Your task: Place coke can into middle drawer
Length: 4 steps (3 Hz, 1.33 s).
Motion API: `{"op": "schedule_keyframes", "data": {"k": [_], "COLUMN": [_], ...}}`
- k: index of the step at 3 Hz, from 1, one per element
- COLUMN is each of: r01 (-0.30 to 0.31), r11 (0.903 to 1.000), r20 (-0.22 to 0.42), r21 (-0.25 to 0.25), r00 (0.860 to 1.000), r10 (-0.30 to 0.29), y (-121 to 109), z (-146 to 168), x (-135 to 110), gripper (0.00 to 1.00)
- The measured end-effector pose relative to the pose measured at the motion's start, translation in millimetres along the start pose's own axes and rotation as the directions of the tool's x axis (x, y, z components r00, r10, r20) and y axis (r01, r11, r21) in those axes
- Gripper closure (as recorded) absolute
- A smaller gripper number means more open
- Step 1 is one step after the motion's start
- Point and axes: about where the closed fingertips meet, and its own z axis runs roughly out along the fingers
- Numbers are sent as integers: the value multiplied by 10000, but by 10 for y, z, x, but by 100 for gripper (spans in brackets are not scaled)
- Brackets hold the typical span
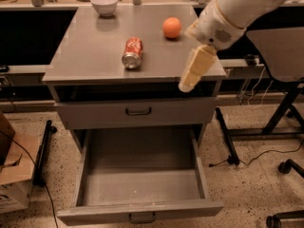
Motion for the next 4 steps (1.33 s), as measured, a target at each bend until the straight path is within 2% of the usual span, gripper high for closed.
{"op": "schedule_keyframes", "data": {"k": [1,2,3,4], "r01": [-317,-479,-969,-1880], "r11": [9987,9977,9932,9770], "r20": [1035,1171,1281,2189], "r21": [-410,-485,-641,-1008], "r00": [9940,9917,9862,9537], "r10": [358,533,1045,2062], "y": [-299,-345,-347,-433], "z": [281,348,477,862], "x": [-187,-188,-172,-298], "gripper": [0,0,0,0]}}
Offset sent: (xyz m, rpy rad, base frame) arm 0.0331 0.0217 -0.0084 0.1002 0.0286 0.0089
